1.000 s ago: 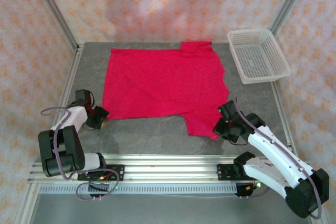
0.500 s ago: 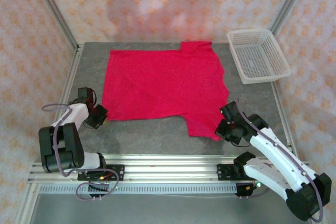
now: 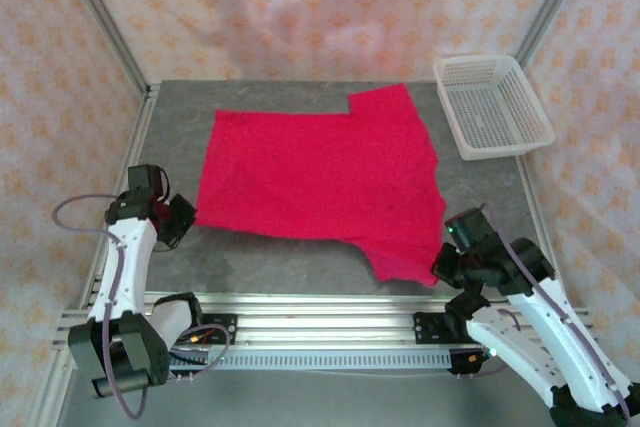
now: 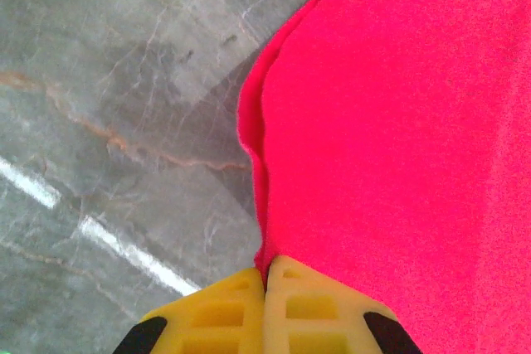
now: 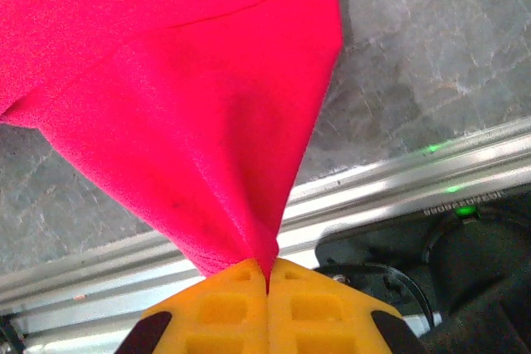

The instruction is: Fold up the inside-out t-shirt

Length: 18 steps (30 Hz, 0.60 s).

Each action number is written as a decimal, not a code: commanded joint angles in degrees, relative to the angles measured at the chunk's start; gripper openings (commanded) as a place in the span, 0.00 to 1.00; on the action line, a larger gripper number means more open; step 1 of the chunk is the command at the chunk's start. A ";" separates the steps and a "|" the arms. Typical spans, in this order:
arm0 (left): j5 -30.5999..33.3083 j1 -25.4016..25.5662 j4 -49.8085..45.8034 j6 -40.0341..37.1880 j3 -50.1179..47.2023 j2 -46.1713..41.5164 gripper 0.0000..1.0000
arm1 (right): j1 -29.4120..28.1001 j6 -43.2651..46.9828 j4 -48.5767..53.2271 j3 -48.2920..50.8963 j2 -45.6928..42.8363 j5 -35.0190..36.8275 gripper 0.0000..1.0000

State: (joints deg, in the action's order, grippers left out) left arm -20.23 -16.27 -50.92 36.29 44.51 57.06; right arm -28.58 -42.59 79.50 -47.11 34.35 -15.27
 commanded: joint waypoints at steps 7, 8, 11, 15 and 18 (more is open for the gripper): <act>0.01 -0.56 0.24 0.36 1.27 1.93 0.00 | -0.25 -0.06 -5.84 -4.48 7.89 5.85 0.00; 0.08 -0.52 1.42 0.80 1.51 2.97 0.00 | -0.27 0.56 -7.61 -5.01 9.87 6.99 0.00; 0.57 -0.11 5.25 1.77 2.23 6.64 0.00 | -0.16 3.31 -12.83 -7.44 17.50 10.31 0.00; 2.87 0.42 6.70 0.91 5.46 12.38 0.00 | 0.75 6.84 -17.70 -10.77 25.26 13.20 0.00; 4.01 0.49 6.95 0.12 8.30 16.22 0.00 | 2.81 8.85 -20.29 -13.01 28.78 15.12 0.00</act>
State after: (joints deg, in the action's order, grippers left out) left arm -19.40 -16.10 -46.46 36.99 49.71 71.37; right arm -27.33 -37.17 63.53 -57.14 61.80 -5.48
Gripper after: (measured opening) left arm 0.048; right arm 0.045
